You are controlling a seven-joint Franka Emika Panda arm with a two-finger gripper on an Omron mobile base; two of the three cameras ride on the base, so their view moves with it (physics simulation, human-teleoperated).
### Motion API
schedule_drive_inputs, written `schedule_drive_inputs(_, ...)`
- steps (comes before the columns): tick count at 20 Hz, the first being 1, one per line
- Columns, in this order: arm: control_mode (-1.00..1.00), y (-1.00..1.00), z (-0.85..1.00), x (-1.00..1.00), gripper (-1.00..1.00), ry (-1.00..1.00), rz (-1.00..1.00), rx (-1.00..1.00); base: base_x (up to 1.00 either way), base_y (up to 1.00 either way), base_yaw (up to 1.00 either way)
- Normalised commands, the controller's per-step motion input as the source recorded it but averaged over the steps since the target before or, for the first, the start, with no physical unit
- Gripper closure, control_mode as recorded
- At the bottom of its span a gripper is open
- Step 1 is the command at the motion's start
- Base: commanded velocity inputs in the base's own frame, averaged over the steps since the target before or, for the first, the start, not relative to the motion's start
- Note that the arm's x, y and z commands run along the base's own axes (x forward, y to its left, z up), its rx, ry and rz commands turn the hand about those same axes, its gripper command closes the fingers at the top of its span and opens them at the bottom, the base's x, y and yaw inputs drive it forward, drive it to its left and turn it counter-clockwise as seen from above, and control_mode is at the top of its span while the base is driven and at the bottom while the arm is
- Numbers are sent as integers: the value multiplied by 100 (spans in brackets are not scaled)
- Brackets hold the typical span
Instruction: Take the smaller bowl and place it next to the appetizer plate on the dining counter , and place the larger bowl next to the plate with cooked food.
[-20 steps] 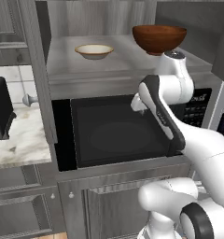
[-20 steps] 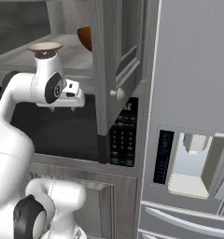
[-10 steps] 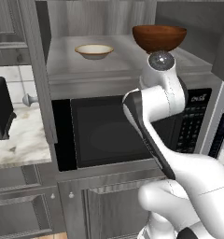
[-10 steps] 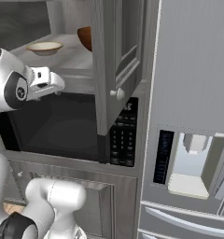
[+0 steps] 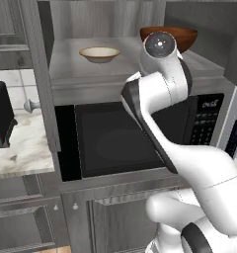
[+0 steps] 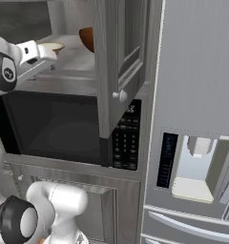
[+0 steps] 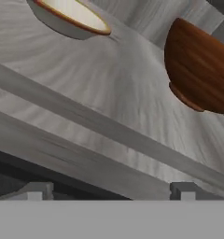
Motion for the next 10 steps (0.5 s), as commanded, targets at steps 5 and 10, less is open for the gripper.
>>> schedule_drive_inputs(5,-100,-10,3,38,-100,-10,0,-33,0,0,0)
schedule_drive_inputs(10,-100,-11,52,0,-100,-13,0,-32,0,0,0)
